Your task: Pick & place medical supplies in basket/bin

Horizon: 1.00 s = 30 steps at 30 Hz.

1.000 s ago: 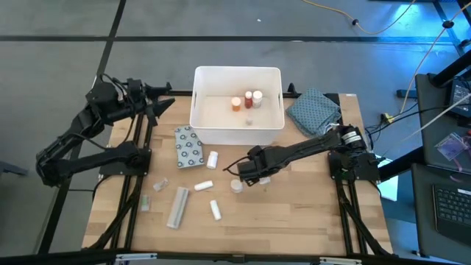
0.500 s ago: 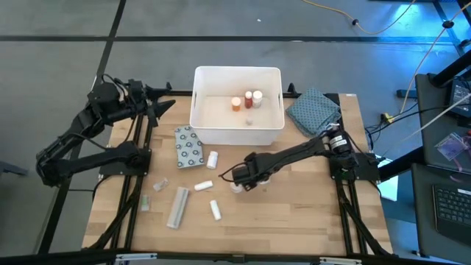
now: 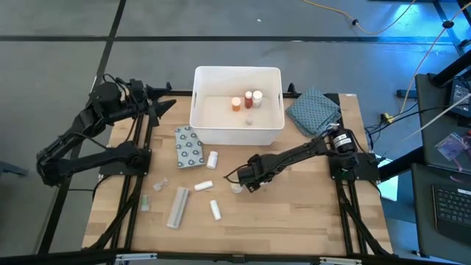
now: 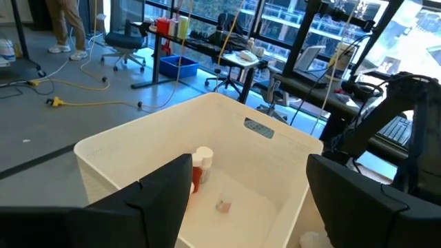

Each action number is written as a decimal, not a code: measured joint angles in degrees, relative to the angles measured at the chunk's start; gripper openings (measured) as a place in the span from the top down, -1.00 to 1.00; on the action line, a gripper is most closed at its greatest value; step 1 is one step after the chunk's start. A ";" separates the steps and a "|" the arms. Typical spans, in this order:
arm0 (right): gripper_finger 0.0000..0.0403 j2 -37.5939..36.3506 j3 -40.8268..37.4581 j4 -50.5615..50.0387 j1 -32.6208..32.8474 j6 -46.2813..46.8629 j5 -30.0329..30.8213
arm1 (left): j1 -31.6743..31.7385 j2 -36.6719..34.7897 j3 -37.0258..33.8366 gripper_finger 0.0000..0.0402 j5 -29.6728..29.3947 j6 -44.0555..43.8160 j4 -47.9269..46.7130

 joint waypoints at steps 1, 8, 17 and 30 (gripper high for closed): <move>-0.80 0.02 0.00 -0.03 -0.02 0.22 -0.02 | 0.00 0.15 0.01 -0.38 -0.27 0.00 0.01; -0.54 0.18 0.14 0.34 -0.04 0.04 -0.96 | 0.00 0.50 0.01 -0.38 -2.29 0.00 0.01; 0.20 0.40 0.57 2.85 0.36 -8.51 -1.23 | 0.00 0.49 0.00 -0.38 -2.23 -0.02 0.03; 0.56 -9.90 11.16 -7.31 1.30 -17.96 -5.05 | 0.00 0.46 0.02 -0.38 -2.09 -0.02 0.03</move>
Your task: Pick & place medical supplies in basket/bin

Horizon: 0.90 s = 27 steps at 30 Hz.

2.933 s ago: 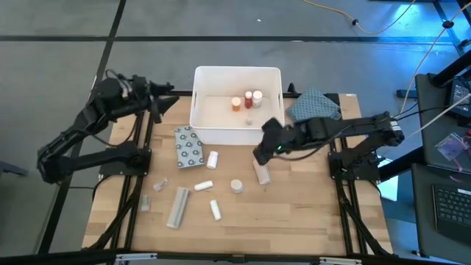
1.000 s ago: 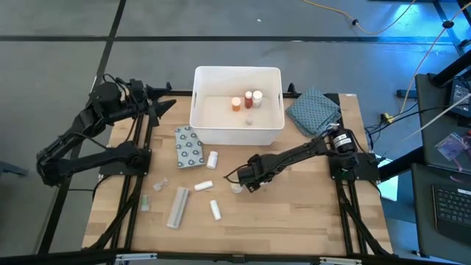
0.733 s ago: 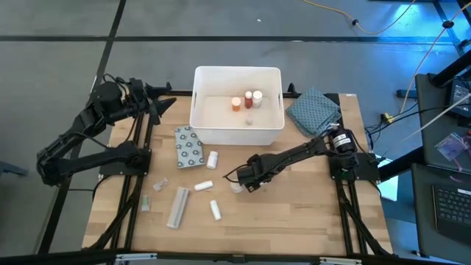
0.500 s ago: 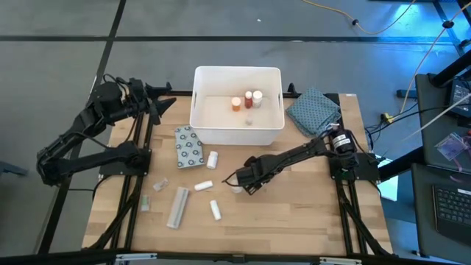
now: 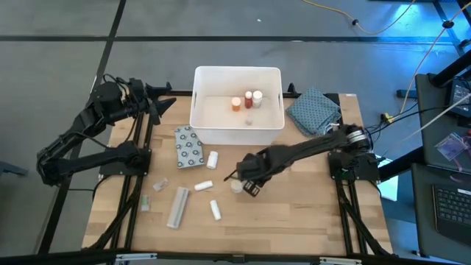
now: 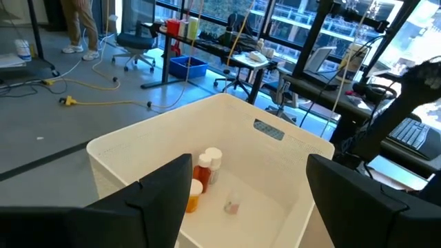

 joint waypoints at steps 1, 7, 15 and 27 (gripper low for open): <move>0.56 -1.71 0.79 -0.22 -0.02 -0.85 -0.01 | 0.00 -0.02 -0.01 -0.38 0.00 -0.01 -0.02; 0.56 -9.27 8.94 -0.45 -1.36 -6.78 6.87 | 0.00 -0.02 0.00 -0.38 0.00 0.00 0.00; 0.56 -10.66 23.87 1.84 -15.54 -30.55 15.72 | 0.00 0.03 0.00 -0.38 0.00 0.00 0.00; 0.56 3.85 25.43 20.77 -40.71 -58.67 -6.09 | 0.02 0.03 0.00 -0.38 -0.96 6.34 0.00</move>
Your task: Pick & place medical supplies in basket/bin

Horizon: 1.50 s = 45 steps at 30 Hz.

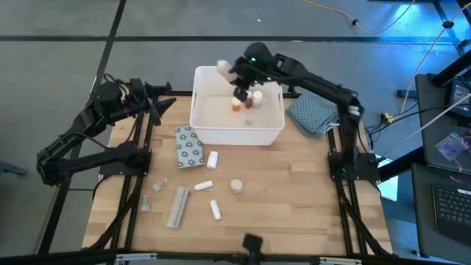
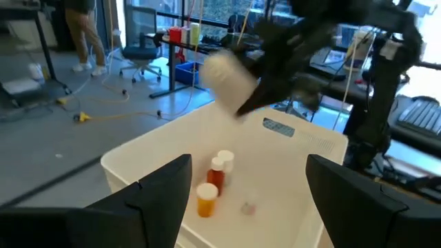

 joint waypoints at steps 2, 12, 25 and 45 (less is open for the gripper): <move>0.56 3.32 -0.06 0.63 -1.87 -2.31 -2.85 | -0.02 0.00 0.00 -0.38 -0.06 1.41 0.00; 0.56 14.84 -0.09 1.05 -3.69 -16.02 -2.97 | 0.02 0.00 0.00 -0.38 -5.97 4.24 0.00; 0.46 17.85 -0.06 -2.51 -2.66 -18.67 -4.07 | 0.03 0.00 0.00 -0.38 -12.09 4.24 0.00; 0.40 17.85 -0.35 -2.82 1.71 -18.71 -5.47 | 0.02 0.00 0.00 -0.38 -13.10 4.24 0.00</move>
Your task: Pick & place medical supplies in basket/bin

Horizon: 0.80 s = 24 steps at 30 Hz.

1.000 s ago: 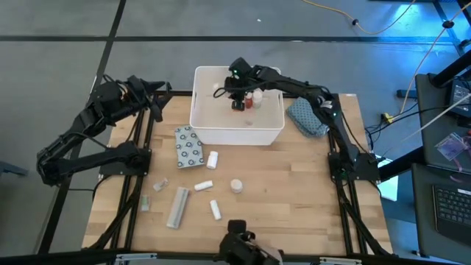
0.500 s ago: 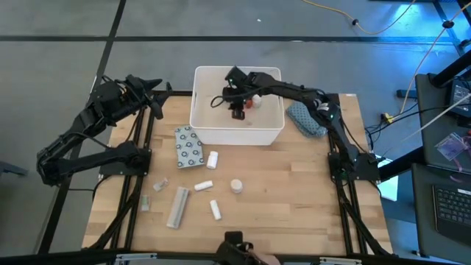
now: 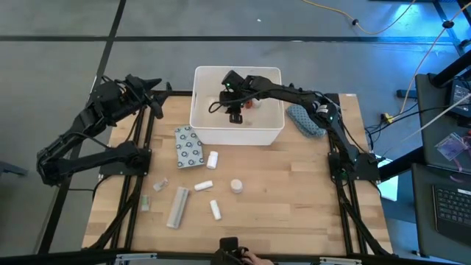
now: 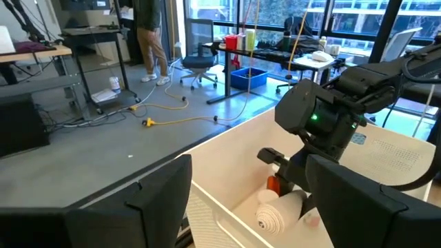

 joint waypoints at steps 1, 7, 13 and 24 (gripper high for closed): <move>0.37 0.00 0.00 0.01 0.00 -0.02 0.00 | 0.00 0.00 0.00 -0.38 0.01 0.00 0.00; 0.11 0.00 0.00 -0.01 0.00 0.00 0.00 | 0.00 0.00 0.00 -0.38 0.09 0.00 0.00; -0.18 0.00 -0.02 0.01 -0.02 0.07 0.00 | 0.00 0.00 0.00 -0.38 0.14 0.00 0.00; -0.30 0.00 14.71 -5.90 1.47 3.06 9.69 | 0.01 0.00 0.00 -0.38 1.29 -6.36 0.00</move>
